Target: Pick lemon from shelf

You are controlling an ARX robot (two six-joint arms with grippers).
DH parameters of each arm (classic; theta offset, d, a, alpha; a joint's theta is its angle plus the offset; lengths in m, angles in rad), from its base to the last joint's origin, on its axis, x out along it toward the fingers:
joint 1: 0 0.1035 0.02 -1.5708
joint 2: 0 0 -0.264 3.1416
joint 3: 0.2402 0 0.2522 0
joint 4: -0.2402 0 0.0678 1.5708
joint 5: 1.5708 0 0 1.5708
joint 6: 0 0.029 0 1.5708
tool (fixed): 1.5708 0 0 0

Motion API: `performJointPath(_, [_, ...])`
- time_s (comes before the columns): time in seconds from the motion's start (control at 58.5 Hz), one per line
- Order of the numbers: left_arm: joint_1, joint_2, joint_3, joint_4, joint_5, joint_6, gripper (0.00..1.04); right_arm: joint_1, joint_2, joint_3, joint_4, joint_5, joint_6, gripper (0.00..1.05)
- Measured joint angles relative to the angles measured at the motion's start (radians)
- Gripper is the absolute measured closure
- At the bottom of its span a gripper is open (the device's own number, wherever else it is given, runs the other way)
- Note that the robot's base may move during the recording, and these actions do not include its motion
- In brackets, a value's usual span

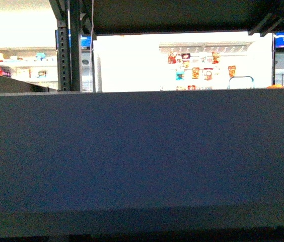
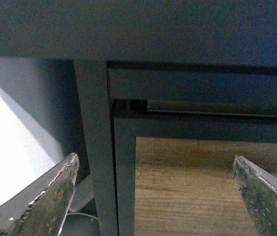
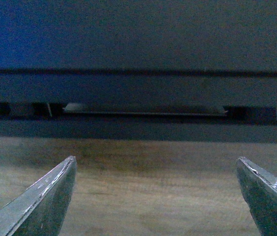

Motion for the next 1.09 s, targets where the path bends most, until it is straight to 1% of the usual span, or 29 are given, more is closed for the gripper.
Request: performJointPath(1.094, [0.0, 0.0, 0.0, 0.0, 0.0, -0.001, 0.08, 0.0, 0.0, 0.0, 0.0, 0.0, 0.0, 0.07])
